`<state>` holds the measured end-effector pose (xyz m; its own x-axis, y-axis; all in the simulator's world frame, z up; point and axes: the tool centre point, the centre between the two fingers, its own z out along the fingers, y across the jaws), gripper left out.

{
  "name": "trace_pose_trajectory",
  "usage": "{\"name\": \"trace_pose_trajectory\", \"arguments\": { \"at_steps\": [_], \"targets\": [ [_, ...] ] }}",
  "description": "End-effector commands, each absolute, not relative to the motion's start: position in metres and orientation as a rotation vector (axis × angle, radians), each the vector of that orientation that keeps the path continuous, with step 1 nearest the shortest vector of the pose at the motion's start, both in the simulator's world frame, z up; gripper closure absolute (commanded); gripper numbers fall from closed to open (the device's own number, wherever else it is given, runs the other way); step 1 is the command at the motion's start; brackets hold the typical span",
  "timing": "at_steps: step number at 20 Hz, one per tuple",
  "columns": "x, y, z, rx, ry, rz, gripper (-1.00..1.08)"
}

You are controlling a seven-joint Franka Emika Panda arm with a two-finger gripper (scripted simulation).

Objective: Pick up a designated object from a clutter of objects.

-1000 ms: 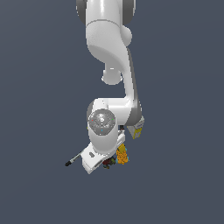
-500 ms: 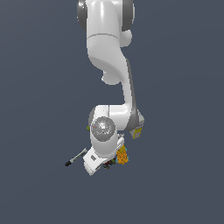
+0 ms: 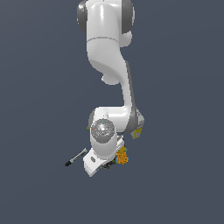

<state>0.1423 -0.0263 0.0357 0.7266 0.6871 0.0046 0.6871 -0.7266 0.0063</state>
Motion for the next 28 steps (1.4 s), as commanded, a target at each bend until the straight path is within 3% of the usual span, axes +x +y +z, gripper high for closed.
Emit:
{"name": "trace_pose_trajectory", "arguments": {
  "at_steps": [1,16,28],
  "targets": [
    [0.140,-0.025,0.030,2.918,1.164,0.000,1.08],
    [0.136,-0.025,0.054,2.915,1.161,0.010,1.08],
    [0.106,-0.019,0.142,2.915,1.162,0.007,1.08]
  ]
}}
